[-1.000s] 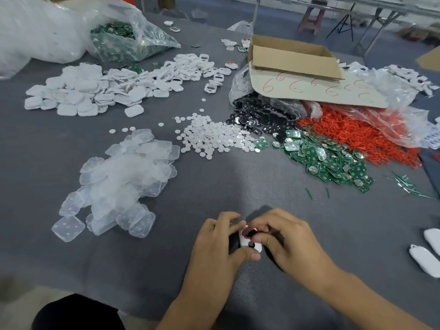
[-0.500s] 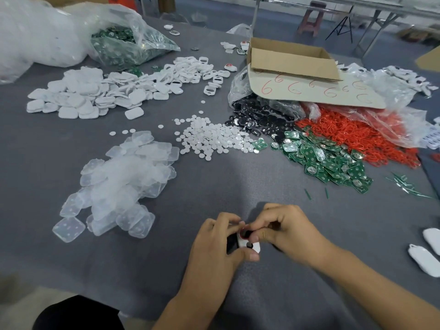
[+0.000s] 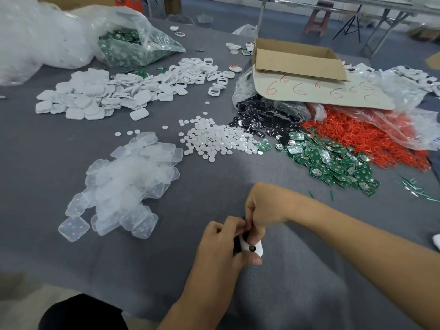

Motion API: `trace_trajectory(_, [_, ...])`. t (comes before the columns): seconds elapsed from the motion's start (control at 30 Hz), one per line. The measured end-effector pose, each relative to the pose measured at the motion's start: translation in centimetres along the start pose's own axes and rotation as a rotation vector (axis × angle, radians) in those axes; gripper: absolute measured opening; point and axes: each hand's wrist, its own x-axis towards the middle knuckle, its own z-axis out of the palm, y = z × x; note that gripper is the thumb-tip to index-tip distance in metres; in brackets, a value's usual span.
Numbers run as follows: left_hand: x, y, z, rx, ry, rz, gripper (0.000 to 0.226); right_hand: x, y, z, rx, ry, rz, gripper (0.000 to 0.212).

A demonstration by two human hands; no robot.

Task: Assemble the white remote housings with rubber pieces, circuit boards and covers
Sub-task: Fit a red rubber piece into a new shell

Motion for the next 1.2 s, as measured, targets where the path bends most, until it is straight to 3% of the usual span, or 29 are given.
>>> trace_trajectory(0.1, [-0.3,0.0,0.3,0.106,0.013,0.093,0.036,-0.9,0.2,0.3,0.019,0.054,0.016,0.025])
trace_trajectory(0.2, [-0.5,-0.4,0.4,0.200,0.059,0.156,0.033,-3.2,2.1,2.6,0.124,0.330,-0.049,0.029])
trace_trajectory(0.37, [-0.7,-0.6,0.7,0.186,0.077,0.194,0.041,-6.9,2.9,9.5,0.548,0.689,-0.083,0.030])
trace_trajectory(0.47, [-0.5,-0.8,0.4,0.183,0.004,0.173,0.052,-7.1,2.4,10.8,0.874,0.752,-0.089,0.037])
trace_trajectory(0.53, [-0.5,-0.7,0.2,0.198,-0.020,0.197,0.054,-7.3,1.6,11.1,0.963,0.768,-0.165,0.042])
trace_trajectory(0.7, [-0.2,-0.5,-0.4,0.255,0.036,0.186,0.046,-6.4,0.7,12.3,0.732,0.923,-0.111,0.027])
trace_trajectory(0.83, [0.4,-0.8,-1.7,0.224,-0.185,0.113,0.059,-5.3,0.6,12.8,0.555,0.970,-0.115,0.036])
trace_trajectory(0.93, [0.9,-0.6,-2.5,0.186,-0.218,0.024,0.070,-5.0,0.5,12.6,0.481,0.966,-0.125,0.027])
trace_trajectory(1.07, [2.1,0.1,-2.6,0.145,-0.130,-0.032,0.064,-5.2,1.0,11.6,0.526,1.002,-0.109,0.021])
trace_trajectory(1.2, [5.4,2.0,-1.4,0.122,0.025,0.054,0.041,-3.1,2.9,7.5,0.490,1.089,-0.055,0.019])
